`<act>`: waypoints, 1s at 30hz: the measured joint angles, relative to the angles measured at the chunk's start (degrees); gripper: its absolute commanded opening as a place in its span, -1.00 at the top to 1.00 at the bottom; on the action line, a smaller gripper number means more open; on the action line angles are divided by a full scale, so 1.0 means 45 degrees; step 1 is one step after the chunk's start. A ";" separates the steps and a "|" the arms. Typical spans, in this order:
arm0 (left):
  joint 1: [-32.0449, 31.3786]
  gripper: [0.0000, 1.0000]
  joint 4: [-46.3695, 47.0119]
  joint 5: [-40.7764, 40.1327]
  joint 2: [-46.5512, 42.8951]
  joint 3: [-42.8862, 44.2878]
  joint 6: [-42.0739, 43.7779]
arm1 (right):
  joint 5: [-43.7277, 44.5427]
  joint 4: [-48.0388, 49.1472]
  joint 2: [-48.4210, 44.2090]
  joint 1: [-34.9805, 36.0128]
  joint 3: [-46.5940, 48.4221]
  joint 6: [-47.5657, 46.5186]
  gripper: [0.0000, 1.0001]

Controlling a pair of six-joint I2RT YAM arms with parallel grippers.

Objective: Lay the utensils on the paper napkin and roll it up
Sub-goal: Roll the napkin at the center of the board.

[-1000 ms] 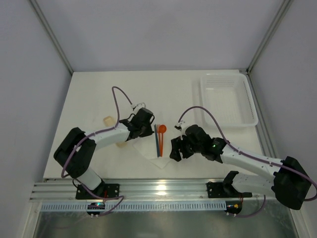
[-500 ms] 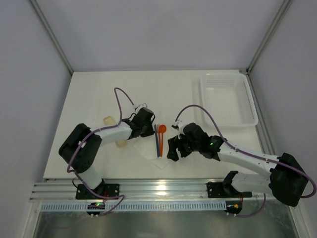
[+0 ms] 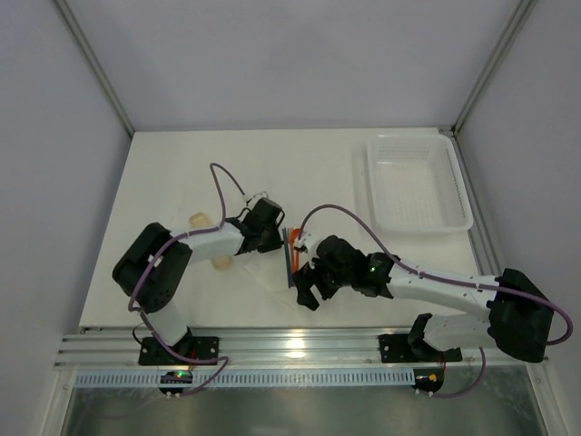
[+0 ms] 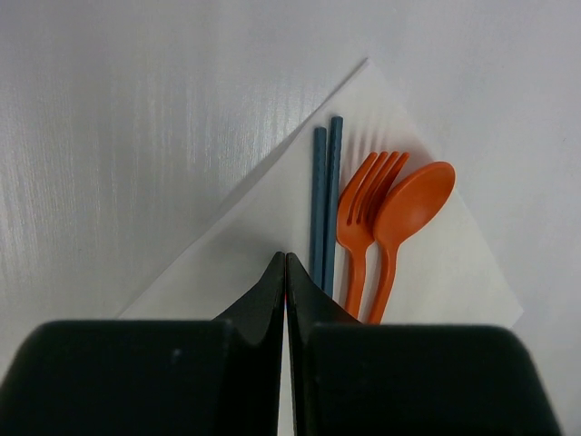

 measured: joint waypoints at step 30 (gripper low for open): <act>0.0000 1.00 -0.0053 -0.0015 0.0024 0.0034 -0.0199 | 0.6115 0.0491 0.2050 0.4823 0.0568 -0.1224 -0.14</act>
